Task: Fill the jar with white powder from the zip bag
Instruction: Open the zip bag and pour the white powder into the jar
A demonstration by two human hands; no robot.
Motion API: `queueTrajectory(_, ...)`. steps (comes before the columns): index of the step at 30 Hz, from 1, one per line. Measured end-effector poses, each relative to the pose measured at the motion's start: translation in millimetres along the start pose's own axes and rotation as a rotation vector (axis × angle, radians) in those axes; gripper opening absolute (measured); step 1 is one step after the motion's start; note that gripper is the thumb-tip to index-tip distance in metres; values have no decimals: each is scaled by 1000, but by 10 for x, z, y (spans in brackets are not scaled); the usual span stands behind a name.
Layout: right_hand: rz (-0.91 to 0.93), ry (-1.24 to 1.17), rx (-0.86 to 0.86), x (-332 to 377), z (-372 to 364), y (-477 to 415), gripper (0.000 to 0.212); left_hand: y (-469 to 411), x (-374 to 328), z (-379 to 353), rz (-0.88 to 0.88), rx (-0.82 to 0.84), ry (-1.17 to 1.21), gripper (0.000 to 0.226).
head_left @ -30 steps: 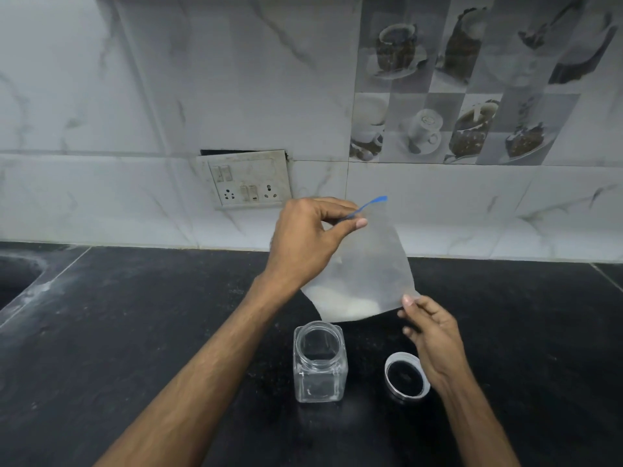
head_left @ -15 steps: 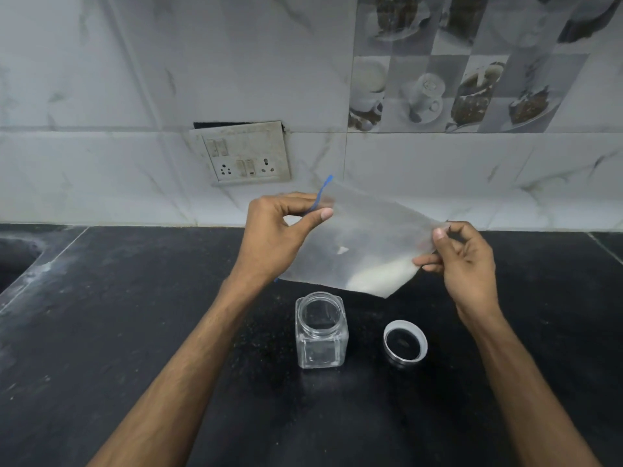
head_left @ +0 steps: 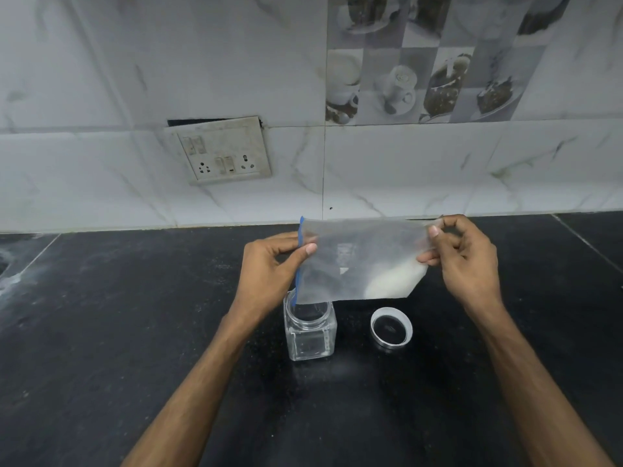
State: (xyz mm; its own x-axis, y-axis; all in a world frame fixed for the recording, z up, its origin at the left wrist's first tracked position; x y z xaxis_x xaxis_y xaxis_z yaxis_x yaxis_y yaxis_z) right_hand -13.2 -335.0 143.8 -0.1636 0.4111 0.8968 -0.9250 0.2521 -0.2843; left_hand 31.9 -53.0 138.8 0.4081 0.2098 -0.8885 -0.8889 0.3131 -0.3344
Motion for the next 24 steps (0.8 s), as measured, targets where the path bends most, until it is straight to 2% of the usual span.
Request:
queueTrajectory(6, 25, 75, 6, 144, 15, 55, 7, 117, 72, -14, 15, 55, -52, 41)
queueTrajectory(13, 78, 101, 38, 296, -46, 114, 11, 201, 206, 36, 106, 38, -31, 23)
queueTrajectory(15, 66, 129, 72, 335, -55, 118, 10, 229, 214, 55, 118, 31, -15, 24)
queueTrajectory(18, 14, 160, 86, 375, -38, 118, 22, 270, 220, 91, 122, 21, -3, 30)
queueTrajectory(21, 50, 187, 86, 438, -53, 136, 11, 299, 253, 121, 139, 17, 6, 33)
queueTrajectory(24, 70, 232, 158, 468, -117, 158, 3, 327, 258, 130, 146, 20, -16, 35)
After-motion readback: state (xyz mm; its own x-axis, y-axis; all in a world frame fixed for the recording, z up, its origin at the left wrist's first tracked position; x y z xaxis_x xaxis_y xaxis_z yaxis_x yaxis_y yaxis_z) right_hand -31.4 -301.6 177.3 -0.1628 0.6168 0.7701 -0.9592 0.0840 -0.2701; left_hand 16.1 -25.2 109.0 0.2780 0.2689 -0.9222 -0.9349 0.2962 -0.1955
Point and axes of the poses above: each hand's wrist, its own y-axis away from the middle knuckle, its own z-axis out of the back of the hand, x = y × z, the point moved 5 cm from there along -y, towards the middle knuckle, and after that the axes turned 11 degrees about x, right-handed, at the moved point
